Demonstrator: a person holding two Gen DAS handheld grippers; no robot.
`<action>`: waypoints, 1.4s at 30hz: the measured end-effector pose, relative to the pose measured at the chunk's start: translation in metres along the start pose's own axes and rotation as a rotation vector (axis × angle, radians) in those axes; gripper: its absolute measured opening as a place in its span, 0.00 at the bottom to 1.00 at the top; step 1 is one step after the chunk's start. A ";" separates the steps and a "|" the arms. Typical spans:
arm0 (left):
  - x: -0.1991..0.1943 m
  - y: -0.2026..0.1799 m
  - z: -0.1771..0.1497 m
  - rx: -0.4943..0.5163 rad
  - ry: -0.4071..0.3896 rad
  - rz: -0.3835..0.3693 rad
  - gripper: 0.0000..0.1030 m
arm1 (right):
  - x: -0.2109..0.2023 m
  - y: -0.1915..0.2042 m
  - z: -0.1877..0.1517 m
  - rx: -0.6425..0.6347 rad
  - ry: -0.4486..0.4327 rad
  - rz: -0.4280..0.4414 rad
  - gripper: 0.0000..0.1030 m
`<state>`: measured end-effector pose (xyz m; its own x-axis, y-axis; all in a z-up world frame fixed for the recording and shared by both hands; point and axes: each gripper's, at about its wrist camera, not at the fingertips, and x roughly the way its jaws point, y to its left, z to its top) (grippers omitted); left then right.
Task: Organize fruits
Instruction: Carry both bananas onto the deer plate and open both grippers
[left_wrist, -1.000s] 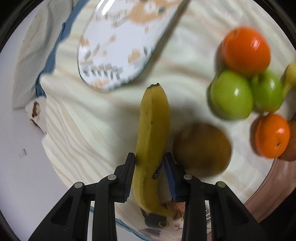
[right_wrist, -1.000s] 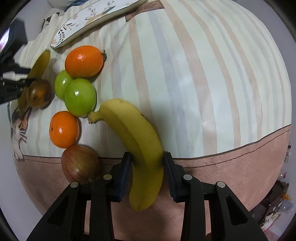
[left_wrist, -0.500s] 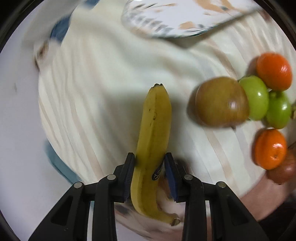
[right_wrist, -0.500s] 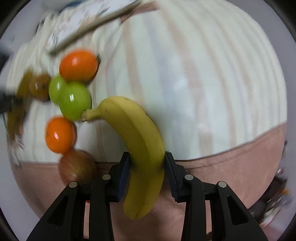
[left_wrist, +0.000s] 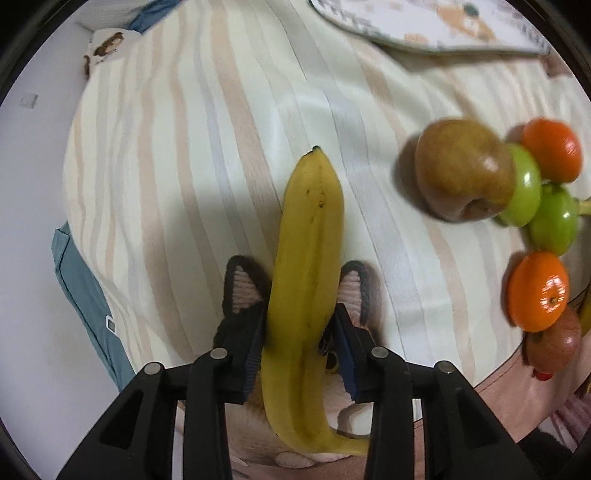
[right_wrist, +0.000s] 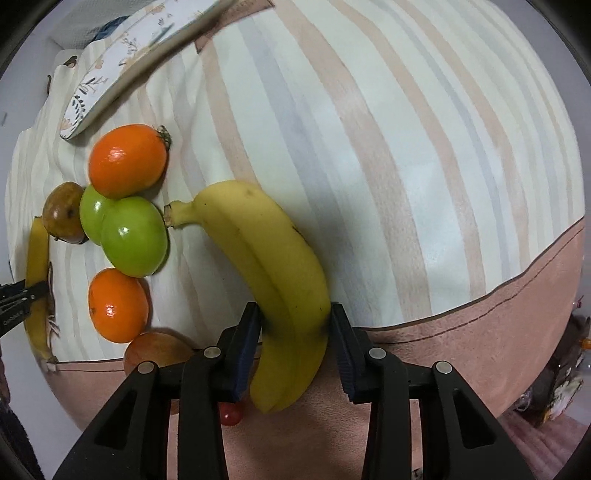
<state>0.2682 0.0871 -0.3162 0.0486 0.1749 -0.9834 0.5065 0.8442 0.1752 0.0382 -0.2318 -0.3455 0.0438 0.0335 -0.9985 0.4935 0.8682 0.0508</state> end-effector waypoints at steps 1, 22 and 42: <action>-0.010 -0.012 -0.011 -0.010 -0.014 -0.010 0.32 | -0.003 0.003 -0.004 0.002 -0.014 0.004 0.39; -0.134 -0.040 0.169 -0.015 -0.162 -0.225 0.30 | -0.088 0.036 0.162 0.286 -0.124 0.483 0.39; -0.024 -0.054 0.273 -0.063 0.100 -0.304 0.31 | 0.003 0.072 0.295 0.381 -0.060 0.348 0.39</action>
<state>0.4746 -0.1008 -0.3147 -0.1826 -0.0435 -0.9822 0.4309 0.8944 -0.1197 0.3295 -0.3153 -0.3380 0.3059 0.2498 -0.9187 0.7215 0.5688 0.3949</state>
